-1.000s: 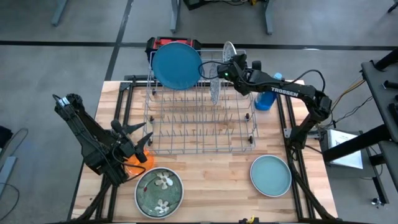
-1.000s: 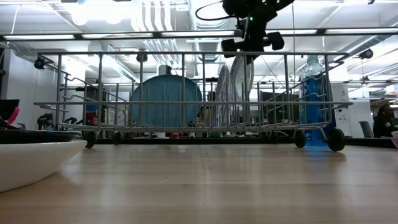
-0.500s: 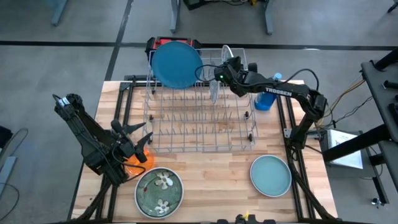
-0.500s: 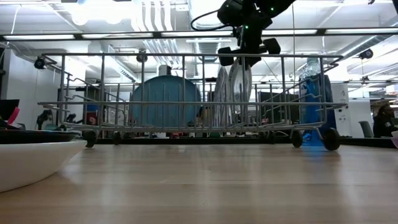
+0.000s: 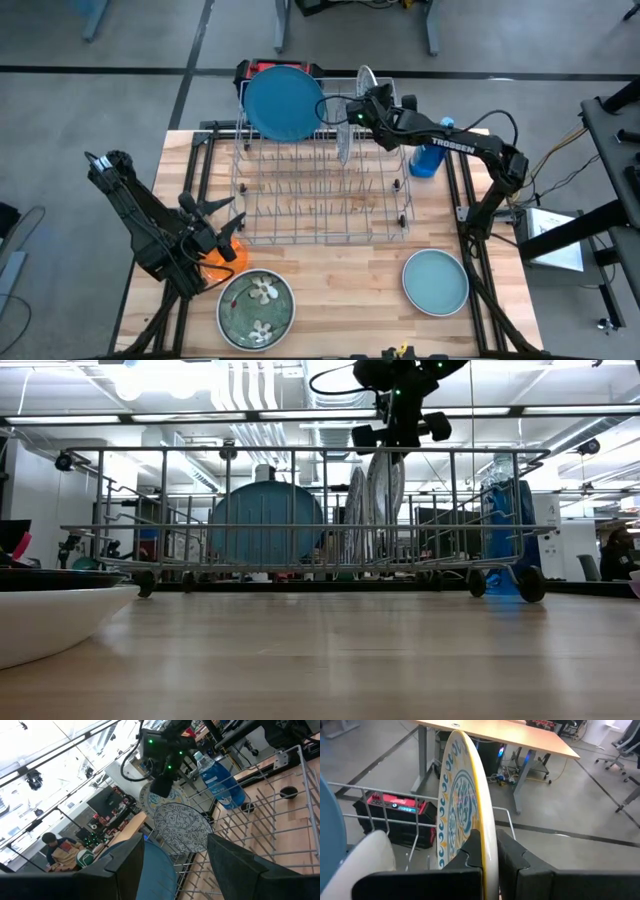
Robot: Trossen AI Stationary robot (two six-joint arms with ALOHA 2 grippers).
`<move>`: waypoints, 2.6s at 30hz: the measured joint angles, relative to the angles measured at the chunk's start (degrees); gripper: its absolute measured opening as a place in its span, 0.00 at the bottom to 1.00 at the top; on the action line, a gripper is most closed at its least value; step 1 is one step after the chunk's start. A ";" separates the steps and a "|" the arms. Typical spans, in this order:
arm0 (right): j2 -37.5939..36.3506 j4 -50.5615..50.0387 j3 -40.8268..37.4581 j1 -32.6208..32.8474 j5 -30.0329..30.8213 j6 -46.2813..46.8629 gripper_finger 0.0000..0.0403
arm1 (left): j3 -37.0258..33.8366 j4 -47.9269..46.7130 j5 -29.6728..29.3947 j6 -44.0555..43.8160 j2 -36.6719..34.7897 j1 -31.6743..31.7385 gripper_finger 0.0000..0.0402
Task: Sort dishes
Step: Put the white-orange patterned plate in the dish rack
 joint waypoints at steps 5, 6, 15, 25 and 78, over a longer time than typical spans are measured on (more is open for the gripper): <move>0.05 0.28 0.53 0.29 0.01 0.95 0.02 | 0.00 0.02 0.00 0.00 0.00 0.01 0.51; 0.12 0.26 0.49 0.29 0.00 1.37 0.02 | 0.00 0.02 0.00 0.00 0.00 -0.01 0.51; 0.20 -0.09 -0.35 0.57 0.00 2.93 0.02 | 0.00 0.04 0.00 -0.02 0.00 0.00 0.51; 0.33 -1.26 -0.89 0.57 -0.03 3.43 0.02 | 0.00 0.12 0.00 0.00 0.00 -0.01 0.51; 3.63 0.15 0.82 -0.28 0.78 2.45 0.02 | 0.00 0.35 0.00 0.00 0.00 0.01 0.51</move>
